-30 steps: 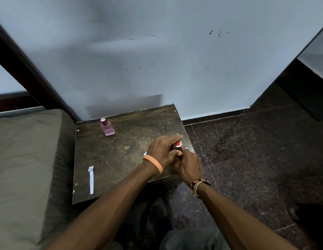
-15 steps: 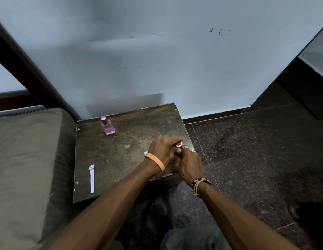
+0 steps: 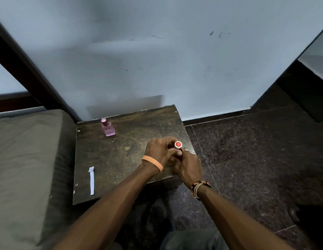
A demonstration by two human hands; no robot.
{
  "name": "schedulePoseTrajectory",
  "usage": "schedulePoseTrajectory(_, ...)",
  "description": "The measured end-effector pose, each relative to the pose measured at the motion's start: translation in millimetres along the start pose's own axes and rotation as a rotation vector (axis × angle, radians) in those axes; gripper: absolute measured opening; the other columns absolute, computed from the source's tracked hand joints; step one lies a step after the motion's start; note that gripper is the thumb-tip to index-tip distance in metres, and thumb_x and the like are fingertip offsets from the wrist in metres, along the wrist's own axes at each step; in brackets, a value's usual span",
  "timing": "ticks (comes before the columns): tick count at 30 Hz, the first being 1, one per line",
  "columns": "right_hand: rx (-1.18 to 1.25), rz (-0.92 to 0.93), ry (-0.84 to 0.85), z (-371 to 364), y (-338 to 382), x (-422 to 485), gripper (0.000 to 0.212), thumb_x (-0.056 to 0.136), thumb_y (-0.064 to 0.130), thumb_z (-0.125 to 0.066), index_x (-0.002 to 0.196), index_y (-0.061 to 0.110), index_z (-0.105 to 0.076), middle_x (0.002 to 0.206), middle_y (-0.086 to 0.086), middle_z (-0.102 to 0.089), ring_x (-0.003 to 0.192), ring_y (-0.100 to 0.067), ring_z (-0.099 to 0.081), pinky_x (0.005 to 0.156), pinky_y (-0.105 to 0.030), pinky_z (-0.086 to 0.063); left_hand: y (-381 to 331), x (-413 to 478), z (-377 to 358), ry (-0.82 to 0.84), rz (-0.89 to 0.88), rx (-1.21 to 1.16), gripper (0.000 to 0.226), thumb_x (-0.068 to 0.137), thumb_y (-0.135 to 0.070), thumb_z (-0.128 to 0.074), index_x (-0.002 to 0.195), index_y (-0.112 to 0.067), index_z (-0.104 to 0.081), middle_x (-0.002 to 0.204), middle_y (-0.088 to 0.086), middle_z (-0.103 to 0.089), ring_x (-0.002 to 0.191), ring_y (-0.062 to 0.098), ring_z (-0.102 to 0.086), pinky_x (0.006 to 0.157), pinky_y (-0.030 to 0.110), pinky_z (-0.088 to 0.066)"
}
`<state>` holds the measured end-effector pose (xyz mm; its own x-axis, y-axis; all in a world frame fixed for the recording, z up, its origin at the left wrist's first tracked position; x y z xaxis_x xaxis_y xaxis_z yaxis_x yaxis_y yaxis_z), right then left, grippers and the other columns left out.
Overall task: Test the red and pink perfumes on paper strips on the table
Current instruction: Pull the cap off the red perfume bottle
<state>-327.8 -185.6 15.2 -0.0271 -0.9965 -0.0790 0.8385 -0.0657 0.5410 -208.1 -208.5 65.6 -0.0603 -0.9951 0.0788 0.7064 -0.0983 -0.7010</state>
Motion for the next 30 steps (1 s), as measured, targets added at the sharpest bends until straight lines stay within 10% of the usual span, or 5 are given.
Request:
schedulePoseTrajectory(4, 0.000, -0.009, 0.012, -2.0, -3.0, 0.2, 0.009, 0.088, 0.019, -0.058, 0.093, 0.012, -0.060, 0.079, -0.006, -0.067, 0.070, -0.027, -0.064, 0.063, -0.040, -0.054, -13.9, 1.4, -13.3, 0.108, -0.091, 0.019, 0.056, 0.075, -0.010, -0.075, 0.128, -0.020, -0.058, 0.122, 0.005, -0.065, 0.110, 0.019, -0.062, 0.096, 0.029, -0.046)
schedulePoseTrajectory(30, -0.035, 0.000, 0.011, -2.9, -0.8, 0.4, 0.013, 0.090, 0.023, -0.058, 0.096, 0.012, -0.058, 0.080, -0.007, -0.066, 0.073, -0.028, -0.064, 0.062, -0.037, -0.050, -9.5, 1.0, -7.0, 0.073, -0.045, 0.042, 0.036, 0.074, -0.014, -0.077, 0.109, -0.020, -0.071, 0.101, 0.003, -0.074, 0.092, 0.018, -0.069, 0.085, 0.028, -0.053)
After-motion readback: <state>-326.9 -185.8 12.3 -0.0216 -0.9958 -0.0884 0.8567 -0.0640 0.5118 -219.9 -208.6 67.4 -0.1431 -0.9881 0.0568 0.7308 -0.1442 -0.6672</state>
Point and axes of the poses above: each hand's wrist, its own x-axis towards the middle knuckle, its own z-axis out of the back of the hand, y = z × x, the point moved 10 cm from there along x, towards the middle knuckle
